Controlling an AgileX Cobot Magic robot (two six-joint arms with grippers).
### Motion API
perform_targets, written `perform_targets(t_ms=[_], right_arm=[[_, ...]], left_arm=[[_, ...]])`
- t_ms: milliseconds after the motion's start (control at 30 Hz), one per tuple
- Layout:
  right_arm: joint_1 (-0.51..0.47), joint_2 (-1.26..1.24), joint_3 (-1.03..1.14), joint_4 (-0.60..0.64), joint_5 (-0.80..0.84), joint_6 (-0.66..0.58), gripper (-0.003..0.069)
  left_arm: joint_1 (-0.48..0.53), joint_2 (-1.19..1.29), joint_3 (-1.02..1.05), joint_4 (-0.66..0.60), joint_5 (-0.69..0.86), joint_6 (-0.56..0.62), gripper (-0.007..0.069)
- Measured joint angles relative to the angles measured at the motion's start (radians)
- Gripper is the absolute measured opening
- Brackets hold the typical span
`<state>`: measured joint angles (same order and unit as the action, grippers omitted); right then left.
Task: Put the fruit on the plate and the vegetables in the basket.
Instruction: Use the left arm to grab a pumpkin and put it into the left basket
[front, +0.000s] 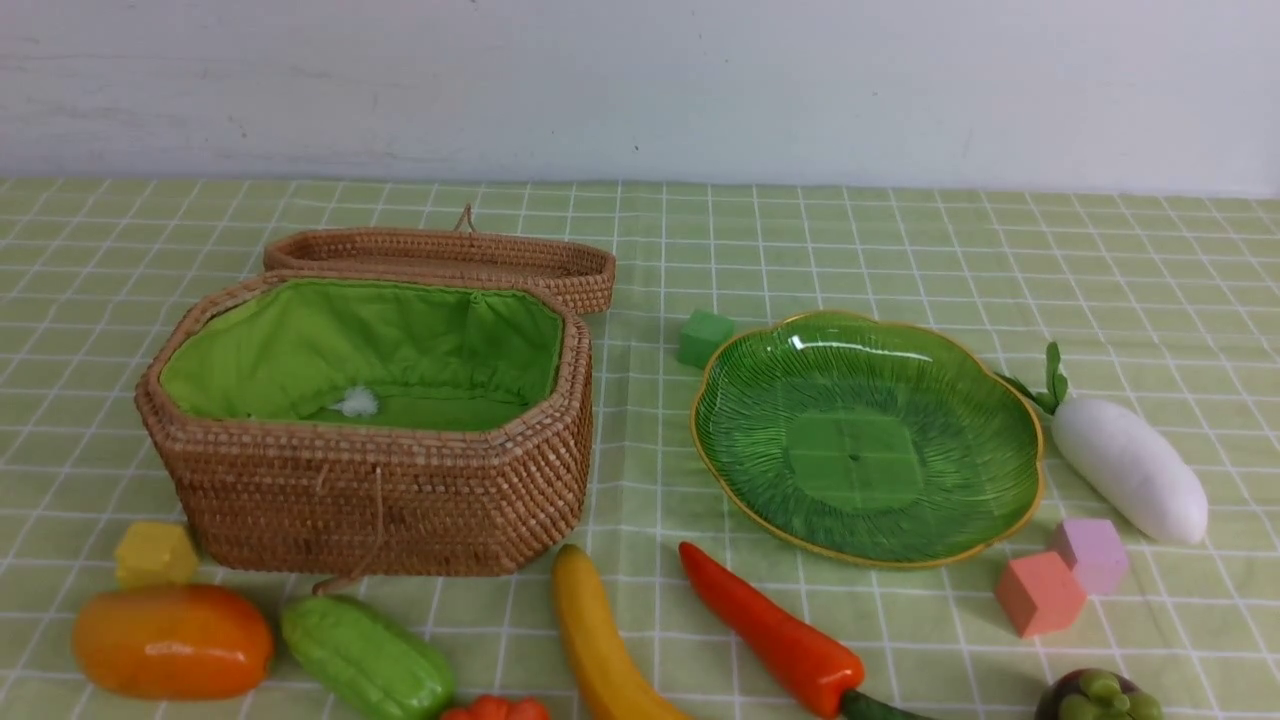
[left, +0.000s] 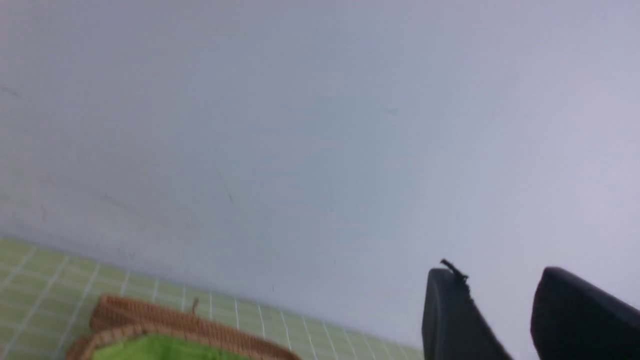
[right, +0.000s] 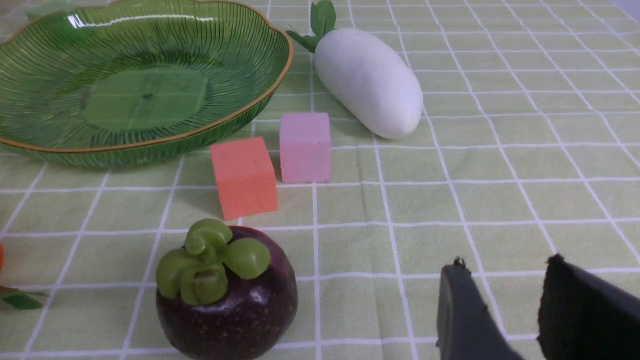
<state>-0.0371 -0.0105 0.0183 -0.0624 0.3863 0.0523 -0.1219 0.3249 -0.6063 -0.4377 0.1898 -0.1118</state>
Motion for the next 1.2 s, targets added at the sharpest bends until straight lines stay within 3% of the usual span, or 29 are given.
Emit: perform_targets(t_ms=[233,500,767,867,967,1200], right_arm=[[0.000,0.000,0.000,0.000,0.000,0.000,0.0242],[0.000,0.000,0.000,0.000,0.000,0.000,0.0242],[0.000,0.000,0.000,0.000,0.000,0.000,0.0242],[0.000,0.000,0.000,0.000,0.000,0.000,0.0242],[0.000,0.000,0.000,0.000,0.000,0.000,0.0242],[0.000,0.000,0.000,0.000,0.000,0.000,0.0242]], left_arm=[[0.000,0.232,-0.112,0.055,0.350,0.049,0.0239],[0.000,0.402,-0.113,0.056,0.560,0.066,0.0239],[-0.014,0.680,-0.325,0.039,0.923,0.291,0.0239],[-0.074,0.776,-0.377,0.044,0.961,0.342,0.0239],[-0.202,0.858,-0.384,0.067,0.949,0.342,0.0239],[-0.431,1.017,-0.384,0.198,0.838,0.136,0.0242]])
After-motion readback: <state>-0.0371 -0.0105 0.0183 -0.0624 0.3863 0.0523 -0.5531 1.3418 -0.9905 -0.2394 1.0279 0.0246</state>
